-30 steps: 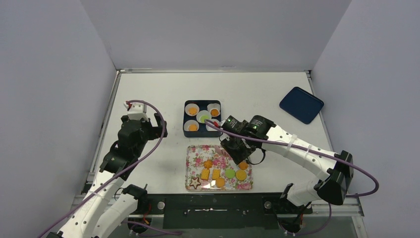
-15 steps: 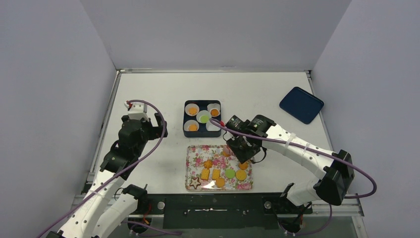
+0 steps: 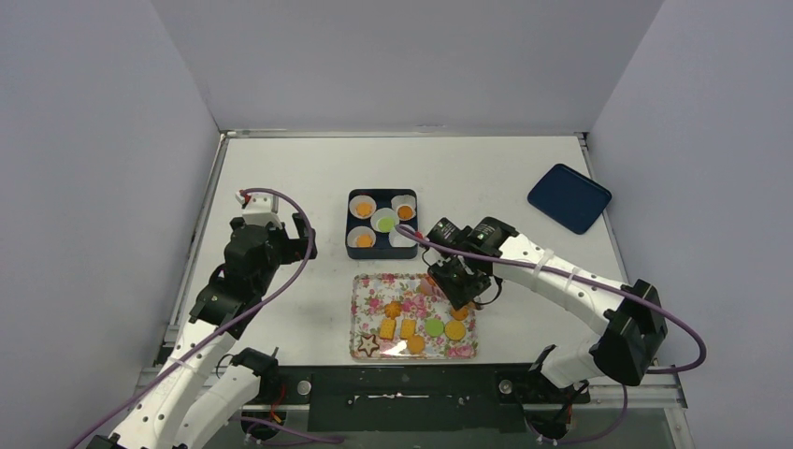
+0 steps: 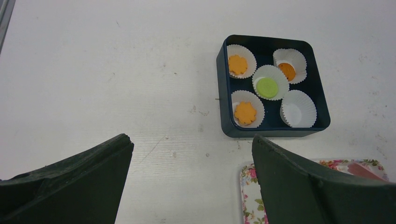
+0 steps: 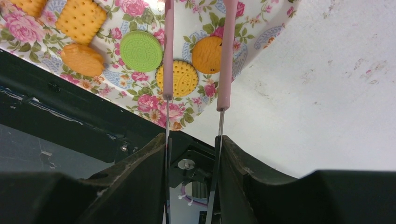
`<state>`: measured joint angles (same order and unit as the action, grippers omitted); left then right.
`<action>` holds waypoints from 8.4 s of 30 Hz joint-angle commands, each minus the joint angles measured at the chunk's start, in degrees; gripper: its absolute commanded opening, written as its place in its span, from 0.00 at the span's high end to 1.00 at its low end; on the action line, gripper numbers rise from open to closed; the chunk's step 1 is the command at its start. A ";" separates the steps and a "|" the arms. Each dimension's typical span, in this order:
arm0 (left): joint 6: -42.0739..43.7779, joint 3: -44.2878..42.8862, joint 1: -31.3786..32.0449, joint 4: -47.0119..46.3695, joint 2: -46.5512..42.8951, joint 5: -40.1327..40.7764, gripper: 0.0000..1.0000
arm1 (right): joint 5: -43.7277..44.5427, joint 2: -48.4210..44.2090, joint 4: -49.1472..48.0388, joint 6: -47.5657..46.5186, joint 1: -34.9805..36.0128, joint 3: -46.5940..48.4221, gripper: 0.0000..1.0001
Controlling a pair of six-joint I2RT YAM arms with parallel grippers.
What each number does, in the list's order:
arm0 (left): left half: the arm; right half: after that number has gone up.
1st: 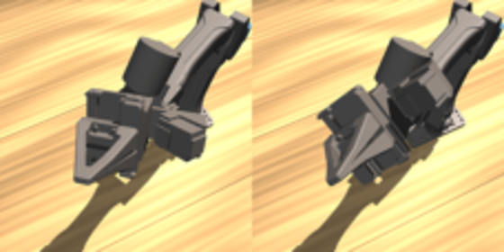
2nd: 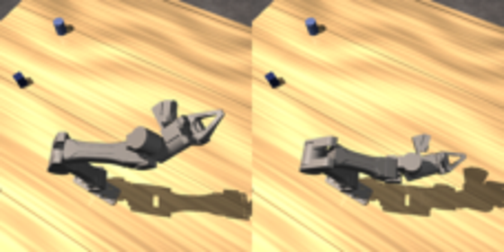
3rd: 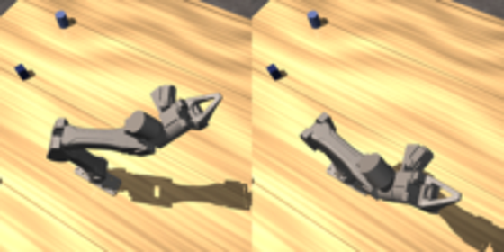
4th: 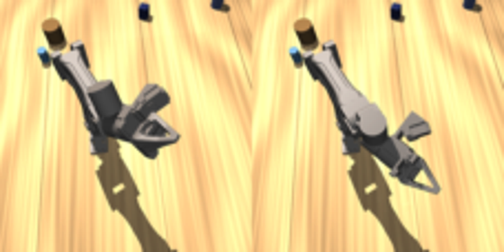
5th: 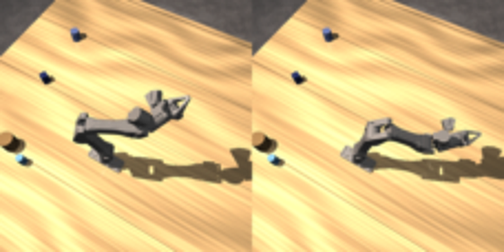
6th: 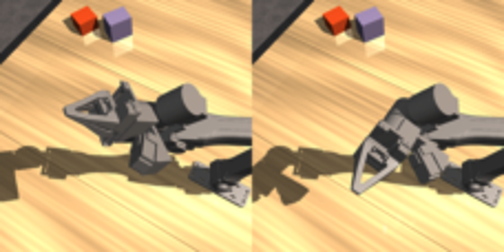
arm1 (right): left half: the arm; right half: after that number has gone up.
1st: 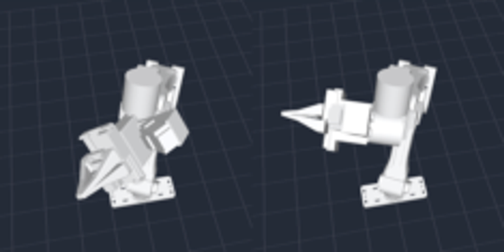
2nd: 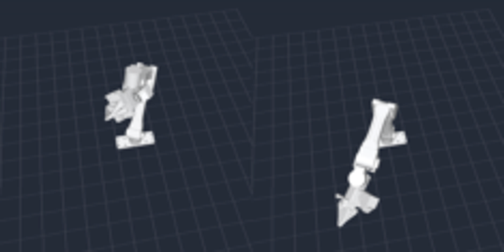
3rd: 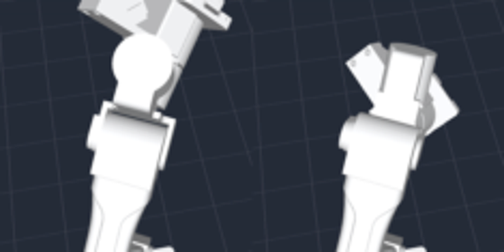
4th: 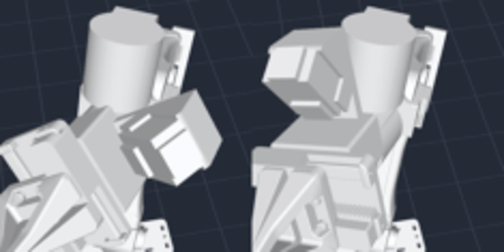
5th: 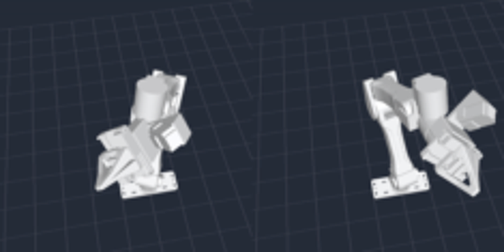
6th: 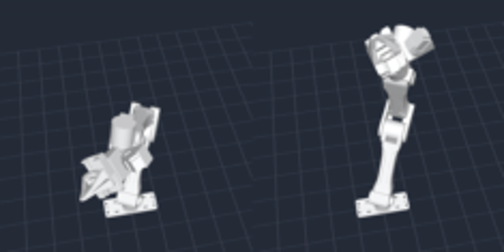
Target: Pack the cookies
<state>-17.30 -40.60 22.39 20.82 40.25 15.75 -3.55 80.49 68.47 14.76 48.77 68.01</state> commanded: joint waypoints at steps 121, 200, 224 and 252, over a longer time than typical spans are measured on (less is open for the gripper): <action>0.44 -0.27 -0.24 -2.26 -0.34 -1.18 0.03 | -6.33 9.25 -3.43 -6.22 11.06 10.99 0.60; 0.51 -0.38 0.17 -1.99 -1.57 -0.34 0.03 | 2.86 16.90 5.83 -2.98 13.92 22.16 0.90; 0.52 -0.45 0.58 -2.01 -1.25 -0.30 0.03 | 3.11 11.24 7.56 1.37 7.65 18.24 0.73; 0.78 -0.62 2.15 -1.79 -1.47 0.46 0.03 | -3.21 9.09 5.13 0.18 -0.61 9.78 0.57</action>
<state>-17.30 -40.60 24.29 20.82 39.40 15.70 -5.78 90.89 75.35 16.43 49.43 77.87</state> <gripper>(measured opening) 0.973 0.435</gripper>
